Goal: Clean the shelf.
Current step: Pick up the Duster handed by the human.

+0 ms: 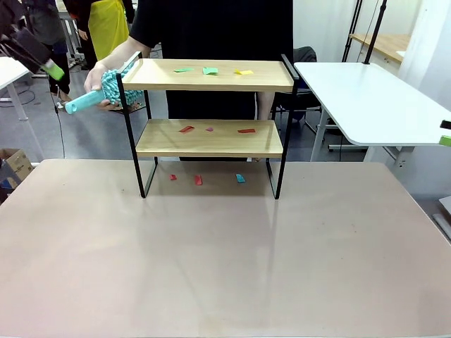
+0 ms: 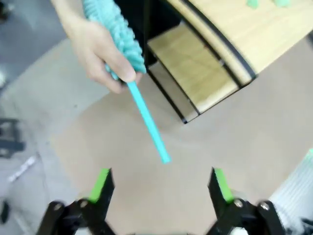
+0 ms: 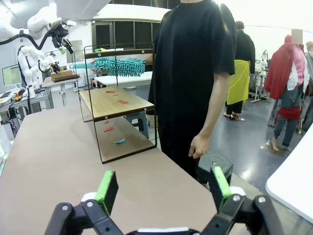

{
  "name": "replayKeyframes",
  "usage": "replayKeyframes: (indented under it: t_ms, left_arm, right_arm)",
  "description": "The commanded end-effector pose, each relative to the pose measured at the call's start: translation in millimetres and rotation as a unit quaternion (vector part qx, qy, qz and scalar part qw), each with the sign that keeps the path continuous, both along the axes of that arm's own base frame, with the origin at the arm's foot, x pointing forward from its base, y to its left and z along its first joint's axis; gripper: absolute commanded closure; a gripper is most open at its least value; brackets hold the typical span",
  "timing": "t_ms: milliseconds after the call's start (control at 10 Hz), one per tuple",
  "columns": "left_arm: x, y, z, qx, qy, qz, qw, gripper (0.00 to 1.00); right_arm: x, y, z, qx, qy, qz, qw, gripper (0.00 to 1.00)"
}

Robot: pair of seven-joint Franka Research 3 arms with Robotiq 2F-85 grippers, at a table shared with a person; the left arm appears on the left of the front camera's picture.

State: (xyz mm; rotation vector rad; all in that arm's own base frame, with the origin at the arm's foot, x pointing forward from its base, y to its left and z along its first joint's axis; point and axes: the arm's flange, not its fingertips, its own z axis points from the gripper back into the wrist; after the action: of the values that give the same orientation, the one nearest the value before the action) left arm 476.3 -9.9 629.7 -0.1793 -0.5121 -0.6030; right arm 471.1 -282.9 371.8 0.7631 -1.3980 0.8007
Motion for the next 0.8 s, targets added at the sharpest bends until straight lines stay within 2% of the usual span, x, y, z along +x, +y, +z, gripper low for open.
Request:
replayKeyframes:
  t_ms: [0,500,700]
  left_arm:
    - [-1,-14,-25,0.017,0.025,0.039,0.999,0.00]
    - [11,-33,-56,0.009,0.033,0.073,0.997,0.00]
    - [16,-39,-63,0.019,0.020,0.093,0.995,0.00]
  right_arm:
    - [-1,4,6,-0.006,0.015,-0.001,1.000,0.00]
    - [-1,4,6,-0.006,0.015,-0.001,1.000,0.00]
    - [-1,4,6,-0.006,0.015,-0.001,1.000,0.00]
